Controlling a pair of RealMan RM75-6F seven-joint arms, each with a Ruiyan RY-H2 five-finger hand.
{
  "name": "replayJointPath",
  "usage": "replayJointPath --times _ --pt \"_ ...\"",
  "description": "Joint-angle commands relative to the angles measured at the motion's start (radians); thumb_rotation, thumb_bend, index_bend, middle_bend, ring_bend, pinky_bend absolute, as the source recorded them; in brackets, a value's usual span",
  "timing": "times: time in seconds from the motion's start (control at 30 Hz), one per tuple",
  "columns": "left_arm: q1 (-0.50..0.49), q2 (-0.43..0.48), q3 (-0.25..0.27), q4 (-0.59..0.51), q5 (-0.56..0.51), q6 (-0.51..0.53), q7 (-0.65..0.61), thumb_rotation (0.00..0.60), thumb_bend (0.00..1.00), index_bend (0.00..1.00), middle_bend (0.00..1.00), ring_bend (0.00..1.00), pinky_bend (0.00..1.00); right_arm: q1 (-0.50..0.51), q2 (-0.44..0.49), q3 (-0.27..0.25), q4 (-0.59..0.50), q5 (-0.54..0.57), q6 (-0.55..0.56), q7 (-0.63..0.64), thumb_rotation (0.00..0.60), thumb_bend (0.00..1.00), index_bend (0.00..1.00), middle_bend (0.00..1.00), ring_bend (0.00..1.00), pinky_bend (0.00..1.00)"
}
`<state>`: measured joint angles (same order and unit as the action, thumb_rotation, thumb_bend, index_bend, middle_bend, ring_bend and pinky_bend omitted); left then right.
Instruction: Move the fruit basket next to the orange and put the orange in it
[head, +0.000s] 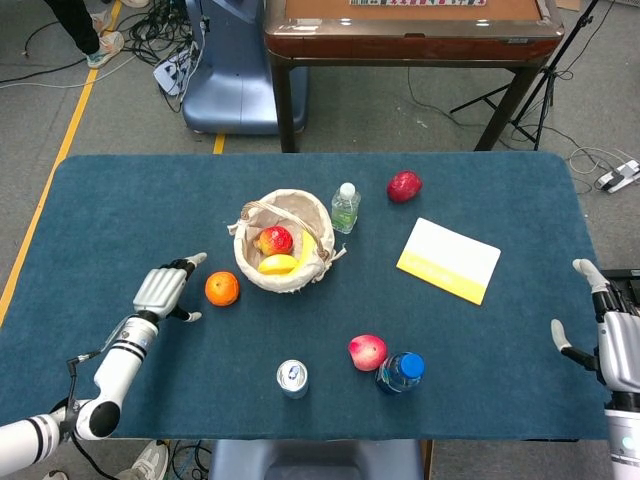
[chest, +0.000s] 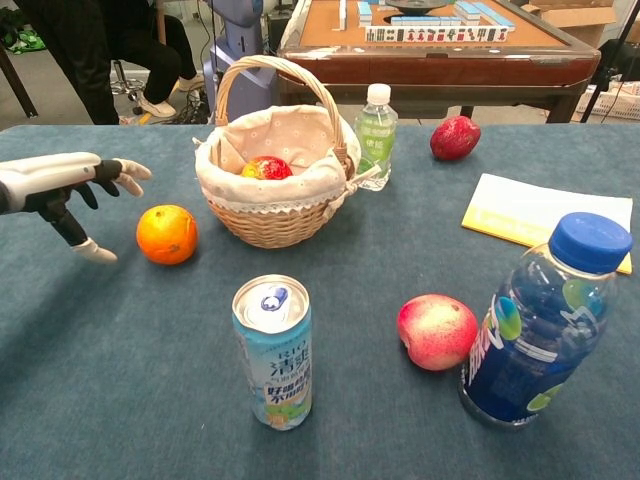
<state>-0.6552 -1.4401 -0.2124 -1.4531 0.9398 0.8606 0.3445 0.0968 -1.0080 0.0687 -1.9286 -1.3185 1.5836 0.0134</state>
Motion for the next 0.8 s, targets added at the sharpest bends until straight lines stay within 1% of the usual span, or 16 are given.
replayJointPath --times 0.03,0.17,0.4,0.63,0.67,0.8 --pt "-0.042 -0.044 -0.008 0.023 -0.074 0.002 0.063 0.6 0.07 0.13 0.15 0.19 0.23 -0.006 0.003 0.005 0.003 0.0 -0.003 0.009 0.6 0.38 0.02 0.15 0.12 0.26" --pt "-0.071 -0.093 -0.014 0.057 -0.135 0.027 0.107 0.6 0.07 0.2 0.18 0.23 0.26 -0.018 0.011 0.014 0.007 0.002 -0.005 0.026 0.6 0.38 0.02 0.15 0.12 0.26" --pt "-0.097 -0.147 -0.025 0.095 -0.195 0.059 0.13 0.6 0.07 0.29 0.27 0.32 0.32 -0.035 0.018 0.025 0.017 0.002 -0.009 0.053 0.6 0.38 0.02 0.15 0.12 0.27" --pt "-0.093 -0.192 -0.036 0.129 -0.188 0.102 0.094 0.6 0.07 0.44 0.47 0.48 0.39 -0.045 0.02 0.039 0.025 0.005 -0.017 0.074 0.6 0.38 0.02 0.15 0.12 0.27" --pt "-0.091 -0.193 -0.035 0.133 -0.184 0.099 0.084 0.6 0.07 0.46 0.5 0.49 0.4 -0.045 0.02 0.041 0.026 0.005 -0.019 0.076 0.6 0.38 0.02 0.15 0.12 0.27" --pt "-0.082 -0.184 -0.028 0.138 -0.171 0.095 0.063 0.6 0.07 0.5 0.53 0.49 0.41 -0.047 0.019 0.049 0.027 0.005 -0.024 0.081 0.6 0.38 0.02 0.15 0.12 0.27"
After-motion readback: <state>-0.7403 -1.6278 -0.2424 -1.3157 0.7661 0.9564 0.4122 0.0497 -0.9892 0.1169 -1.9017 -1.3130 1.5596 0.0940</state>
